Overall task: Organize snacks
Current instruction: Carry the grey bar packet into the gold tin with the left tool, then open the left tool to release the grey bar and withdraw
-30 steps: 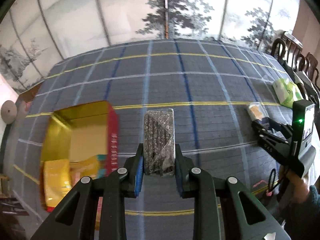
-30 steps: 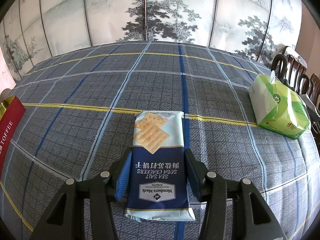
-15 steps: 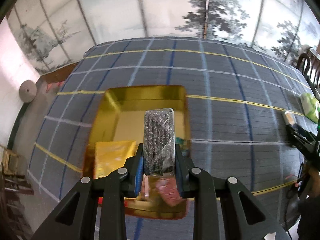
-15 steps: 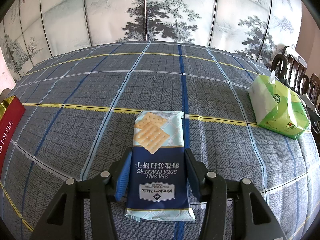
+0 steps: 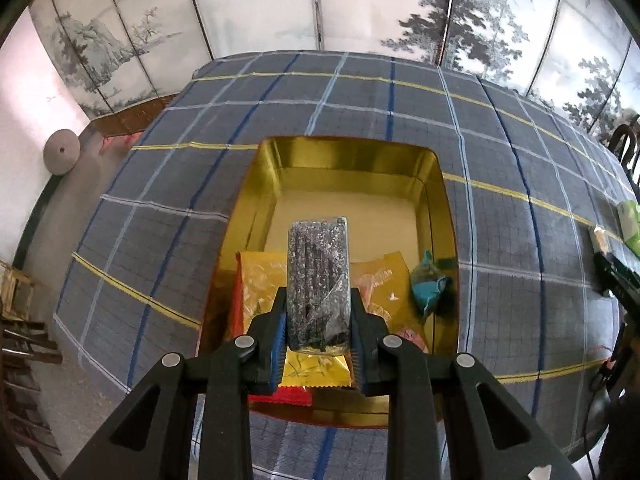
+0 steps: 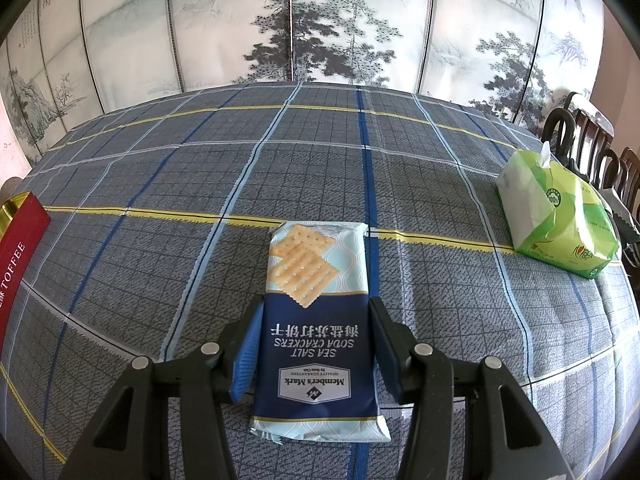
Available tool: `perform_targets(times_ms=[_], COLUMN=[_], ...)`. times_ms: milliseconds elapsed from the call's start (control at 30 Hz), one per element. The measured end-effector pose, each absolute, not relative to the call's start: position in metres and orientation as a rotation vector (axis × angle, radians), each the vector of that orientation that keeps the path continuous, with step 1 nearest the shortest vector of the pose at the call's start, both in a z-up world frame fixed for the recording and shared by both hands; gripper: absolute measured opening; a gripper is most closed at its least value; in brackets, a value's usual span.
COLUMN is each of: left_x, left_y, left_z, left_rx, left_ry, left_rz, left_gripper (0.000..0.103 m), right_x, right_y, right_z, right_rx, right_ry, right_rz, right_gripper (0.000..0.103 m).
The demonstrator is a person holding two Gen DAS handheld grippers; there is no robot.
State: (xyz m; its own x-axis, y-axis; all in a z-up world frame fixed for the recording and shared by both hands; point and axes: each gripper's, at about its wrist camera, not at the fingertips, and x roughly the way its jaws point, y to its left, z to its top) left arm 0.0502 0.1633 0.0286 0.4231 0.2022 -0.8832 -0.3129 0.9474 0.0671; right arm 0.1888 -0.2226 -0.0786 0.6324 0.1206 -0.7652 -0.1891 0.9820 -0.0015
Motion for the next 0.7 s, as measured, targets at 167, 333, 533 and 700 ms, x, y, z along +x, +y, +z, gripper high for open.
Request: perform_targets(times_ms=[167,333,533,700], left_x=[0.05,0.049,0.047,0.045], left_y=[0.153,0.15,0.153,0.152], left_z=[0.017,0.006,-0.002,-0.008], left_rx=[-0.096,-0.06,-0.054,-0.046], left_ry=[1.114,1.13,1.134,1.133], left_rz=[0.285,0.296,0.296,0.301], left_gripper=[0.023,0.024,0.024,0.024], right_x=[0.189,0.189,0.189,0.189], right_y=[-0.223,-0.222,-0.222,-0.223], right_z=[-0.079,-0.079,-0.079,-0.079], right_rx=[-0.085,-0.085,-0.085,-0.086], right_ry=[0.869,0.869,0.869,0.869], right_rz=[0.177,0.177,0.177,0.176], right_gripper=[0.052,0.052,0.052,0.051])
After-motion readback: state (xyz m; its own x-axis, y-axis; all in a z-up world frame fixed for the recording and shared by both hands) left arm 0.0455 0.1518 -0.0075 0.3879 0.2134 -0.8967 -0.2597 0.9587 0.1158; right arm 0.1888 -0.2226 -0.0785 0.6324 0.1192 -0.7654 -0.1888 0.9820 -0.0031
